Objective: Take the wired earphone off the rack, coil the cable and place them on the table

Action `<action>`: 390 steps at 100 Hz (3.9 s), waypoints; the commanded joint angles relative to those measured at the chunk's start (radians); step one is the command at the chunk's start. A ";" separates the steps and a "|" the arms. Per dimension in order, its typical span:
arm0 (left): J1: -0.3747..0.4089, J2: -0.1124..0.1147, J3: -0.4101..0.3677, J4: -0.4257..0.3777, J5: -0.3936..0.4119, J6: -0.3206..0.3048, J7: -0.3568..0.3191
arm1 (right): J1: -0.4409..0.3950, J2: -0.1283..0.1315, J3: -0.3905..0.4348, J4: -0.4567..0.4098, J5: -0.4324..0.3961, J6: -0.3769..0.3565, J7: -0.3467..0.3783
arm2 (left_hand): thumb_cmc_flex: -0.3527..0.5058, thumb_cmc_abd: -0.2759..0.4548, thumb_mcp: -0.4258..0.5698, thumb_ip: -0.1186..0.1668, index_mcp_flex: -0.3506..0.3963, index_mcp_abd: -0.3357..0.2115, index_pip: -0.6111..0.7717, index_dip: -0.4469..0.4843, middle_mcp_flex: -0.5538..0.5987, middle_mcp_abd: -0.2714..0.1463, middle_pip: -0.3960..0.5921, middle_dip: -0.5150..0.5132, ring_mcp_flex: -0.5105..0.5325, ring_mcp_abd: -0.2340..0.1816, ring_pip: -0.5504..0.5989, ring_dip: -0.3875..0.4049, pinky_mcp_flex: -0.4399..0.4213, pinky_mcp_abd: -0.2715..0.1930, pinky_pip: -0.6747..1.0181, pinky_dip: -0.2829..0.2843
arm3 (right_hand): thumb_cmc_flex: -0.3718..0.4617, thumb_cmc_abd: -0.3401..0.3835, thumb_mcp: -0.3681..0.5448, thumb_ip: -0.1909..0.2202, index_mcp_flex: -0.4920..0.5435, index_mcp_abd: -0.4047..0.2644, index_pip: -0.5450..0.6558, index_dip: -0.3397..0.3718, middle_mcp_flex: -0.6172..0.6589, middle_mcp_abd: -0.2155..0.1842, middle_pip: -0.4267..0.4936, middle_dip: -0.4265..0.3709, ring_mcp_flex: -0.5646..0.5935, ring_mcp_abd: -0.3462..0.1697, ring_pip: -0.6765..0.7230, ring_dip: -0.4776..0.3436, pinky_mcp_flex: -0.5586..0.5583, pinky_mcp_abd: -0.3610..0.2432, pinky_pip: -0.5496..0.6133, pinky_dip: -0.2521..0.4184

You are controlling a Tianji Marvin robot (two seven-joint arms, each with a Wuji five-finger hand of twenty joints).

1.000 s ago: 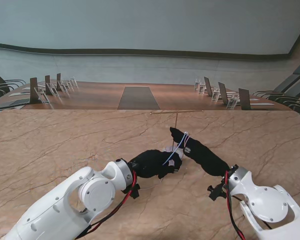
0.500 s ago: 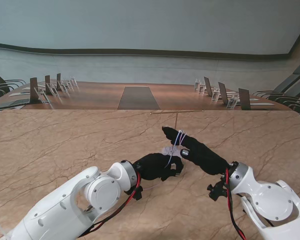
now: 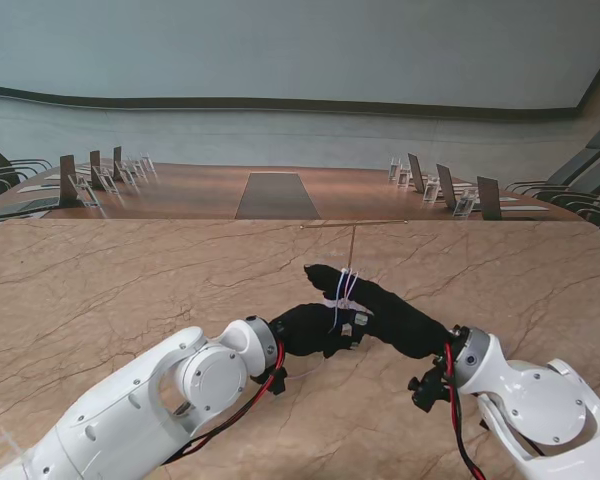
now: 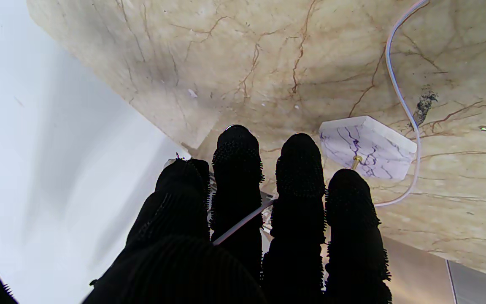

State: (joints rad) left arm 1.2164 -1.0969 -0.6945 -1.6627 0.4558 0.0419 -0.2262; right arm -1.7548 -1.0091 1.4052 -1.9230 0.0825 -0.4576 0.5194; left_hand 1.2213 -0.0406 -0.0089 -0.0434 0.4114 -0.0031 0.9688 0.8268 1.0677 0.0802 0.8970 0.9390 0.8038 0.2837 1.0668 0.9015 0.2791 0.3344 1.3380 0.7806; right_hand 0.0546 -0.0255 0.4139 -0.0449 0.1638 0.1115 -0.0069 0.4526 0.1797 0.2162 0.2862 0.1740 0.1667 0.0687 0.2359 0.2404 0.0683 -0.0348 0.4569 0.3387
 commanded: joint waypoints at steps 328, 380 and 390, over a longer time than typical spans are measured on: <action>-0.027 0.025 -0.141 -0.120 0.080 -0.054 -0.094 | -0.060 -0.044 -0.058 0.209 -0.083 0.232 -0.106 | 0.070 -0.002 0.013 -0.026 0.013 0.082 -0.011 0.005 -0.013 0.011 0.015 -0.010 -0.016 -0.010 -0.004 0.022 -0.015 -0.022 -0.003 0.014 | -0.078 0.003 0.006 -0.030 -0.037 -0.017 0.060 -0.128 -0.019 -0.004 -0.088 -0.036 -0.031 -0.004 -0.037 0.004 -0.052 -0.005 0.037 -0.052; 0.052 0.036 -0.179 -0.176 0.079 -0.087 -0.102 | -0.019 -0.062 -0.046 0.234 -0.068 0.220 -0.164 | 0.070 -0.004 0.013 -0.026 0.015 0.082 -0.014 0.005 -0.014 0.013 0.012 -0.008 -0.016 -0.012 -0.007 0.021 -0.015 -0.024 -0.004 0.013 | -0.092 0.015 -0.007 -0.039 0.006 0.011 -0.048 -0.449 -0.028 -0.016 -0.180 -0.073 -0.069 -0.029 -0.085 -0.004 -0.053 -0.028 -0.075 0.040; 0.064 0.037 -0.180 -0.176 0.081 -0.085 -0.101 | -0.012 -0.064 -0.041 0.239 -0.067 0.214 -0.173 | 0.070 -0.004 0.013 -0.026 0.015 0.083 -0.015 0.006 -0.013 0.008 0.012 -0.007 -0.016 -0.013 -0.007 0.022 -0.016 -0.023 -0.004 0.013 | -0.091 0.015 -0.008 -0.039 0.009 0.009 -0.058 -0.470 -0.031 -0.022 -0.211 -0.089 -0.069 -0.033 -0.100 -0.009 -0.058 -0.033 -0.085 0.041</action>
State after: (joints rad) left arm 1.2648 -1.0605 -0.8756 -1.8323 0.5354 -0.0463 -0.3240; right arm -1.7719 -1.0689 1.3591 -1.6845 0.0140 -0.2377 0.3526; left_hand 1.2450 -0.0424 0.0037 -0.0329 0.4199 0.0847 0.9681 0.8250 1.0557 0.0716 0.8970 0.9238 0.7909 0.2834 1.0513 0.9129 0.2691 0.3216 1.3271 0.7806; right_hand 0.0219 -0.0243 0.4082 -0.0449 0.1664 0.1270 -0.0336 0.0074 0.1788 0.2163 0.1160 0.1109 0.1361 0.0569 0.1647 0.2418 0.0259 -0.0551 0.4063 0.3619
